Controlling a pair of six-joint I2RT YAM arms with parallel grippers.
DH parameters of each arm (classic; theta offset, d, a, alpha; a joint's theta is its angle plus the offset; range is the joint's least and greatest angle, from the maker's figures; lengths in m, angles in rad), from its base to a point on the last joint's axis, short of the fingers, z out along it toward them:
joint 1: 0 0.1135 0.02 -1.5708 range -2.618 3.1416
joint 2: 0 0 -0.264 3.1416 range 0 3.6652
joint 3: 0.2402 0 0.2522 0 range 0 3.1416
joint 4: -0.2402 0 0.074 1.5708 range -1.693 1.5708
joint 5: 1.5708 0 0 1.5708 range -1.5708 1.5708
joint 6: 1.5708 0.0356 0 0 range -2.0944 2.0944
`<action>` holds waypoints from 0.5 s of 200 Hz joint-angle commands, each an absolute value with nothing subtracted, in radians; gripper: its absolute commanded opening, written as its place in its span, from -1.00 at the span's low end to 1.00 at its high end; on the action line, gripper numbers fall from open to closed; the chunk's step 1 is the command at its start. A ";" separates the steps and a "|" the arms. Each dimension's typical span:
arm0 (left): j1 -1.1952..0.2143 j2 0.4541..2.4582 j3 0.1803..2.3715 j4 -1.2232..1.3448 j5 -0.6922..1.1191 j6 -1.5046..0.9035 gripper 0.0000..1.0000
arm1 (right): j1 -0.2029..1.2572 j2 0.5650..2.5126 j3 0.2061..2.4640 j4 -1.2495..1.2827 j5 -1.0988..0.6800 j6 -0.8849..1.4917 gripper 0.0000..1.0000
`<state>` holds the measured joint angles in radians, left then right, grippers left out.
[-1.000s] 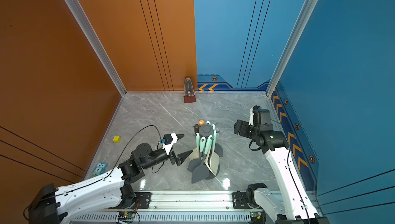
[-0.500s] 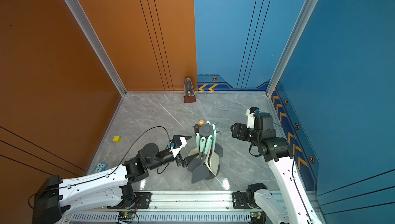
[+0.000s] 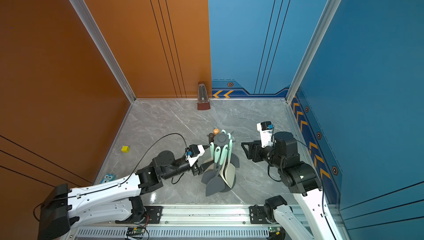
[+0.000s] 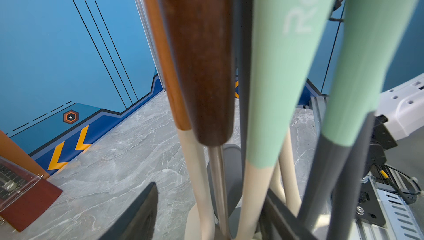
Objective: Take the spatula off the kitchen utensil rack
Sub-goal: Move the rack to the center of the board.
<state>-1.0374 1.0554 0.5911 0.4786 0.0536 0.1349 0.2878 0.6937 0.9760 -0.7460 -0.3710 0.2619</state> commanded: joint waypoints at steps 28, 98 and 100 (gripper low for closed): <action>-1.048 1.077 0.633 0.482 0.077 0.138 0.28 | 0.311 0.609 0.927 -0.655 -0.529 0.244 0.47; -1.046 1.085 0.656 0.482 0.091 0.132 0.03 | 0.389 0.609 0.887 -0.590 -0.608 0.252 0.38; -1.046 1.086 0.657 0.482 0.089 0.132 0.03 | 0.391 0.608 0.887 -0.589 -0.609 0.251 0.38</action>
